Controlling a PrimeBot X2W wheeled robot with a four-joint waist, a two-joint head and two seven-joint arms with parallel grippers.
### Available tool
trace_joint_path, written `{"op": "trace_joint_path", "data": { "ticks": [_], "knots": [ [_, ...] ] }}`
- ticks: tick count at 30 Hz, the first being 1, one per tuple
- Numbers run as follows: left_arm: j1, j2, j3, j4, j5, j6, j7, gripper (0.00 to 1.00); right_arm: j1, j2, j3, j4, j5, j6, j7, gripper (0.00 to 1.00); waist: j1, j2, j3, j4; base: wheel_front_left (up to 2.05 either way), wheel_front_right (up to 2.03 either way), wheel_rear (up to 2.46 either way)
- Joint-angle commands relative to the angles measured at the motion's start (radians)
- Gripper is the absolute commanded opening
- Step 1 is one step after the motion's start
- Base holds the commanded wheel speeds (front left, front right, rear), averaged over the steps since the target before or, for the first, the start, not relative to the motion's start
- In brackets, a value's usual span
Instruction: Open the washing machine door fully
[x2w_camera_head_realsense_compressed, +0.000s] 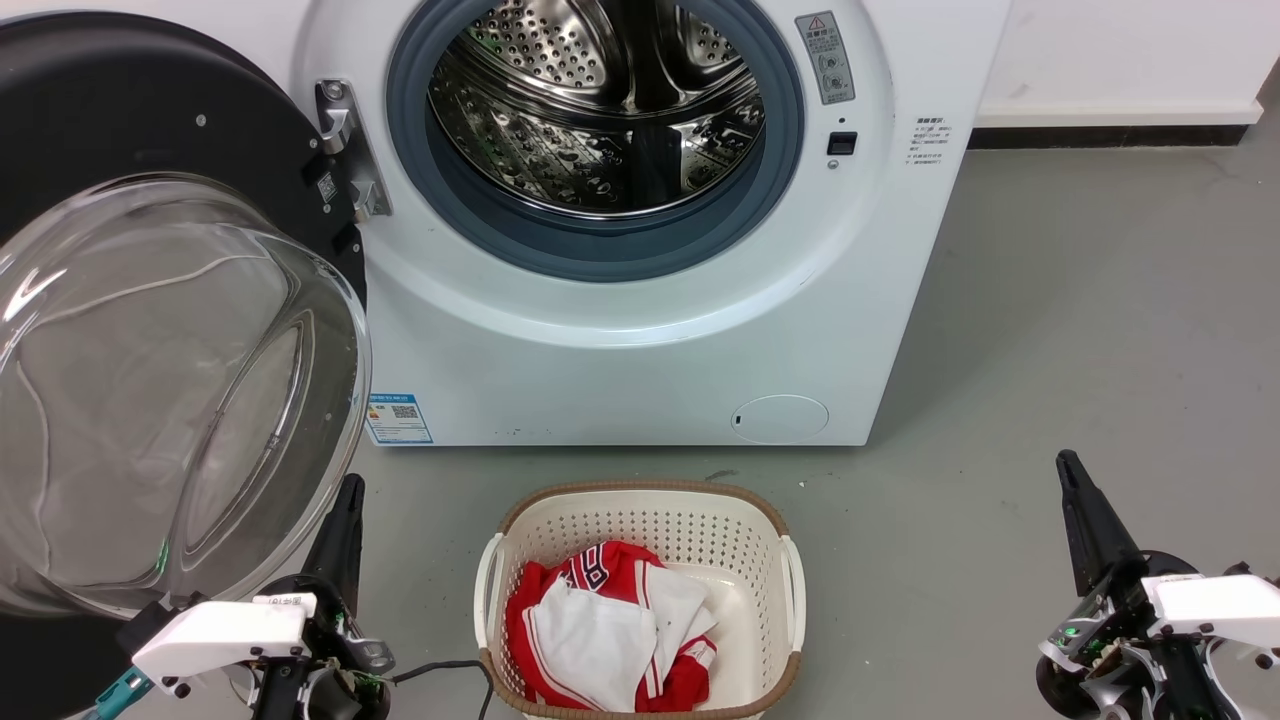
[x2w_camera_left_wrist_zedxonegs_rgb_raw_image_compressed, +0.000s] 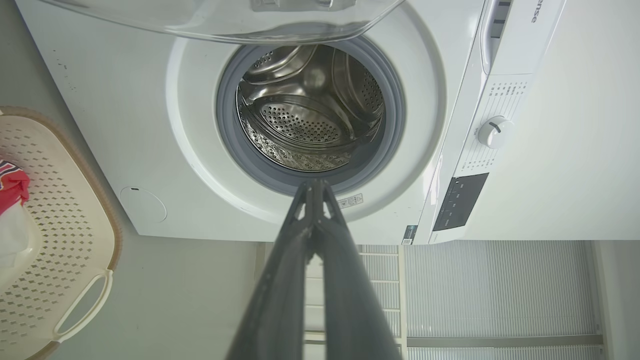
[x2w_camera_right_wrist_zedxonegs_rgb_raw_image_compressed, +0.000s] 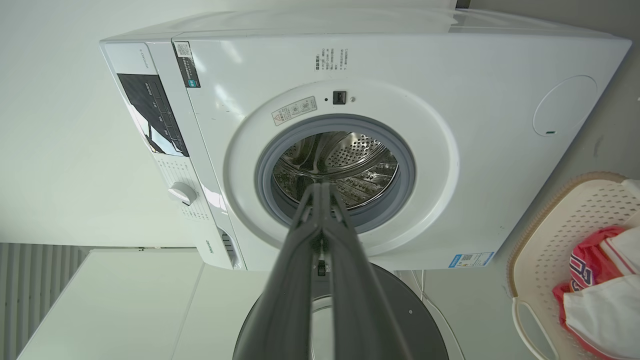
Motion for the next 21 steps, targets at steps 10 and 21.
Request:
{"op": "trace_joint_path", "data": {
  "ticks": [10, 21],
  "knots": [
    [-0.008, 0.0, 0.003, 0.001, -0.002, -0.004, 0.003, 0.0, -0.013, 0.006, -0.006, 0.002, -0.004, 0.0, 0.005, 0.0, 0.0, 0.0, 0.0, 0.0, 0.0, 0.0, 0.0],
    [-0.008, 0.0, 0.003, 0.001, -0.002, -0.004, 0.003, 0.0, -0.013, 0.008, -0.009, 0.002, -0.007, 0.0, 0.01, 0.0, 0.0, 0.0, 0.0, 0.0, 0.0, 0.0, 0.0]
  ]
}}
